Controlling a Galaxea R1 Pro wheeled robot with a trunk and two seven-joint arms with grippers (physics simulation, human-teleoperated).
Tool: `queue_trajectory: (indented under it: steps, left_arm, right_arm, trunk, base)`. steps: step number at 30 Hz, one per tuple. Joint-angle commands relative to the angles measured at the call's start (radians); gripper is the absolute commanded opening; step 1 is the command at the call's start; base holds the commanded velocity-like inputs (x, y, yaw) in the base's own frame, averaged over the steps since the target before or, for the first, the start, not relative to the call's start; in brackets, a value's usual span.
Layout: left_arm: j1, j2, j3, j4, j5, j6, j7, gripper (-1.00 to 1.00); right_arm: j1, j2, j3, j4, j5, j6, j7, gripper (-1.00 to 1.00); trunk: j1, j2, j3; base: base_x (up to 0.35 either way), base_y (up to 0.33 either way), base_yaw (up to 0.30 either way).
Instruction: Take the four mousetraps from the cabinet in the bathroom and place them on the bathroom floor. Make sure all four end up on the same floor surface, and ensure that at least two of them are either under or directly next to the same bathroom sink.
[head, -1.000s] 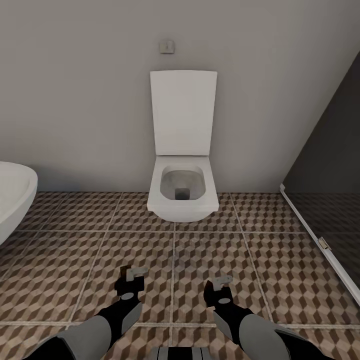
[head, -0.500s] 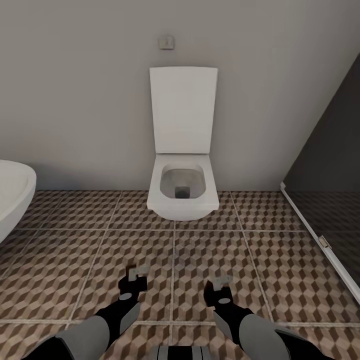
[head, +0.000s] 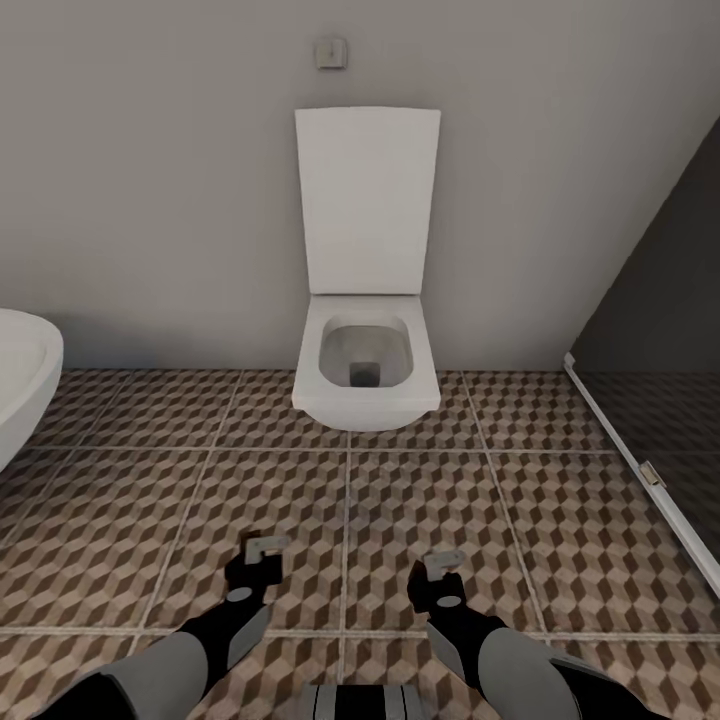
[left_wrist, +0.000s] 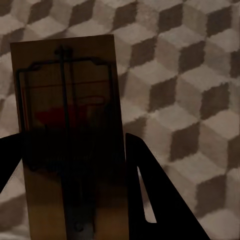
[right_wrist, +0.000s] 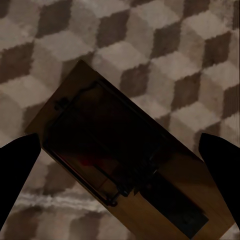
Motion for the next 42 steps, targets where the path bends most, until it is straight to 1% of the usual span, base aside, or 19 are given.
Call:
queue_trajectory:
  steps: [1,8,12,17,20,24,26,28,29,30,31,33,35,36,38,40,42]
  left_arm:
    - [-0.001,0.001,-0.009,0.000,0.005,-0.002,0.005,-1.00]
    - [-0.001,0.003,-0.010,-0.001,-0.001,-0.002,0.008,-1.00]
    - [-0.001,0.002,-0.008,-0.003,0.001,-0.003,0.014,-1.00]
    - [-0.001,0.003,-0.006,-0.002,0.005,-0.001,0.006,-1.00]
    - [-0.001,0.003,-0.007,-0.001,0.000,-0.001,0.002,-1.00]
    - [-0.001,0.006,-0.009,0.000,-0.006,-0.008,-0.039,-1.00]
    - [-0.001,0.013,-0.009,0.001,-0.006,-0.011,-0.071,-1.00]
    - [-0.001,0.032,-0.008,0.002,-0.001,-0.004,-0.114,-1.00]
    - [-0.001,0.037,-0.008,0.002,0.000,-0.001,-0.127,-1.00]
    - [-0.001,0.048,-0.008,0.002,0.003,0.012,-0.157,-1.00]
    - [-0.001,0.054,-0.008,0.002,0.004,0.023,-0.175,-1.00]
    - [-0.001,0.080,-0.007,0.002,0.007,0.093,-0.251,-1.00]
    - [-0.001,0.096,-0.007,0.001,0.007,0.143,-0.287,-1.00]
    - [-0.001,0.103,-0.007,0.001,0.008,0.162,-0.301,-1.00]
    - [-0.001,0.112,-0.007,0.001,0.008,0.178,-0.312,-1.00]
    - [-0.001,0.124,-0.007,0.001,0.010,0.182,-0.318,-1.00]
    - [-0.001,0.132,-0.007,-0.001,0.014,0.166,-0.321,-1.00]
  right_arm:
    - [-0.001,0.000,-0.009,0.001,0.009,-0.003,-0.005,-1.00]
    - [-0.001,0.000,-0.009,0.001,0.008,-0.003,-0.009,-1.00]
    - [-0.001,0.000,-0.007,0.001,0.008,-0.002,-0.009,-1.00]
    - [-0.001,0.000,-0.006,0.001,0.008,-0.003,-0.010,-1.00]
    - [-0.001,0.000,-0.006,0.001,0.008,-0.003,-0.010,-1.00]
    - [-0.001,0.000,-0.006,0.001,0.008,-0.002,-0.010,-1.00]
    - [-0.001,0.000,-0.006,0.001,0.008,-0.002,-0.010,-1.00]
    - [-0.001,0.000,-0.006,0.001,0.008,-0.003,-0.010,-1.00]
    - [-0.001,0.000,-0.007,0.001,0.008,-0.003,-0.010,-1.00]
    - [-0.001,0.000,-0.006,0.001,0.008,-0.003,-0.010,-1.00]
    - [-0.001,0.000,-0.006,0.001,0.008,-0.003,-0.010,-1.00]
    - [-0.001,0.000,-0.007,0.001,0.008,-0.003,-0.010,-1.00]
    - [-0.001,0.000,-0.008,0.001,0.008,-0.003,-0.010,-1.00]
    - [-0.001,0.000,-0.009,0.001,0.008,-0.003,-0.010,-1.00]
    - [-0.001,0.000,-0.010,0.001,0.008,-0.002,-0.011,-1.00]
    - [-0.001,0.000,-0.012,0.001,0.008,0.000,-0.012,-1.00]
    - [-0.001,0.000,-0.013,0.001,0.008,0.000,-0.012,-1.00]
  trunk:
    - [0.000,0.000,-0.001]
    - [0.000,0.000,-0.001]
    - [0.000,0.000,-0.001]
    - [0.000,0.000,-0.001]
    - [0.000,0.000,-0.001]
    - [0.000,0.000,-0.001]
    - [0.000,0.000,-0.001]
    - [0.000,0.000,-0.001]
    - [0.000,0.000,-0.001]
    - [0.000,0.000,-0.001]
    - [0.000,0.000,-0.001]
    - [0.000,0.000,-0.001]
    - [0.000,0.000,-0.001]
    - [0.000,0.000,-0.001]
    - [0.000,0.000,-0.001]
    - [0.000,0.000,-0.001]
    - [0.000,0.000,-0.001]
  base:
    - [0.000,0.000,0.000]
    - [0.000,0.000,0.000]
    - [0.000,0.000,0.000]
    - [0.000,0.000,0.000]
    - [0.008,0.000,0.000]
    - [0.107,0.000,0.000]
    - [0.198,0.000,0.000]
    - [0.224,0.000,0.000]
    - [0.165,0.000,0.000]
    - [0.106,0.000,0.000]
    - [0.085,0.000,0.000]
    - [0.044,0.000,0.000]
    - [0.023,0.000,0.000]
    - [0.011,0.000,0.000]
    - [0.007,0.000,0.000]
    - [0.004,0.000,0.000]
    - [0.002,0.000,0.000]
